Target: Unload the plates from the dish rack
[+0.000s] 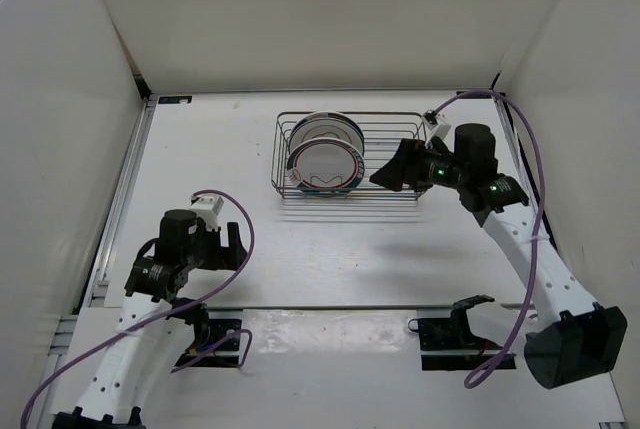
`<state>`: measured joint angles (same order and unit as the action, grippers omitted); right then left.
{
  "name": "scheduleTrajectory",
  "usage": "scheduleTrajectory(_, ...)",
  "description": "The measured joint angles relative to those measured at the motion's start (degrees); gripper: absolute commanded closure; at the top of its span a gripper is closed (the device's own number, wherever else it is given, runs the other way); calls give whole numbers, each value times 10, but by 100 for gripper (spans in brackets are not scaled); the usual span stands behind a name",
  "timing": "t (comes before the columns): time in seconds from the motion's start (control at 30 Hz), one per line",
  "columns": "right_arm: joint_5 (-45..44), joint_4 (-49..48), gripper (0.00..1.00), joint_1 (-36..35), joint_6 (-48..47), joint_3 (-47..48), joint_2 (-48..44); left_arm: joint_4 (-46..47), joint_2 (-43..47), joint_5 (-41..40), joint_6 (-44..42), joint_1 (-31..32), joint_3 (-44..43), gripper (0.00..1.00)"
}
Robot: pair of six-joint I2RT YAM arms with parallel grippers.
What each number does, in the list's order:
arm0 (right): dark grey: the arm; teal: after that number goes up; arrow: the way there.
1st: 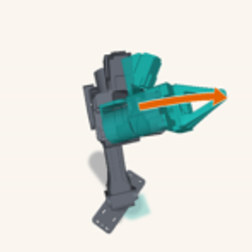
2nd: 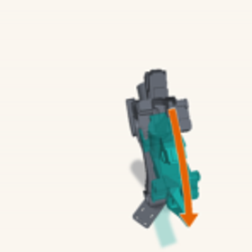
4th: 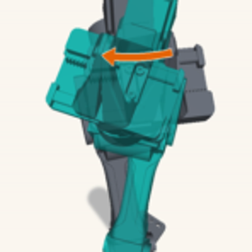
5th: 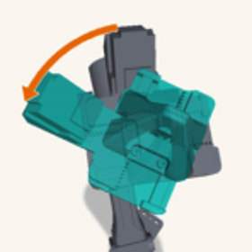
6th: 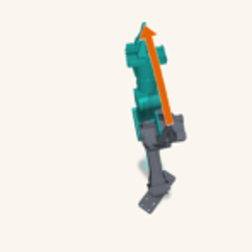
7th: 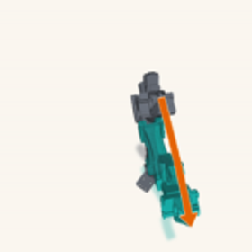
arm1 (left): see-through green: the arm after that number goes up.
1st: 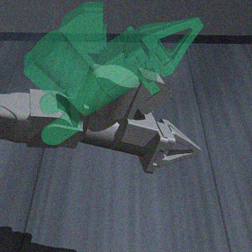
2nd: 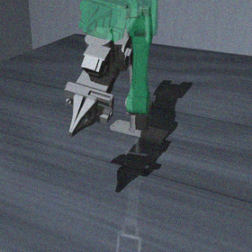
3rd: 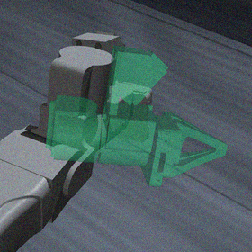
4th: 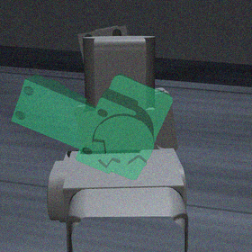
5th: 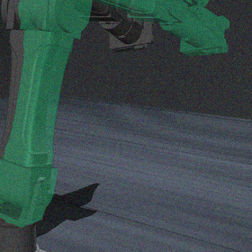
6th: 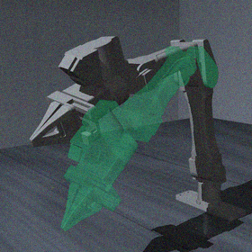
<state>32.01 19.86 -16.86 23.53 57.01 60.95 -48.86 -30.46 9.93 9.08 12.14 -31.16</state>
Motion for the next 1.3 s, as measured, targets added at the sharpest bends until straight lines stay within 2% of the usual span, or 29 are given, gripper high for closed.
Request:
scheduleTrajectory(0.2, 27, -8, 10, -11, -25, 27, 64, 0, 3, 5, 3, 0, 0, 0)
scheduleTrajectory(0.33, 65, -7, 10, -19, -78, 139, 138, 0, 0, 11, 4, 0, 0, 0)
scheduleTrajectory(0.43, 76, -1, 12, -28, -113, 221, 195, 0, -2, 12, 4, 0, 0, 0)
scheduleTrajectory(0.47, 76, 2, 20, -32, -123, 245, 213, 0, -2, 12, 4, 0, 0, 0)
scheduleTrajectory(0.5, 76, 9, 22, -36, -139, 269, 235, 0, -2, 12, 4, 0, 0, 0)
scheduleTrajectory(0.67, 47, 56, 28, -59, -204, 352, 325, -2, 1, 11, 4, 0, 0, 0)
scheduleTrajectory(0.8, 11, 94, 38, -82, -255, 374, 373, -5, 8, 5, 4, 0, 0, 0)
scheduleTrajectory(1.1, -77, 110, 43, -120, -324, 382, 418, -6, 7, -1, 4, 0, 0, 0)
scheduleTrajectory(1.3, -104, 109, 48, -124, -339, 382, 432, -7, 4, -1, 5, 0, 0, 0)
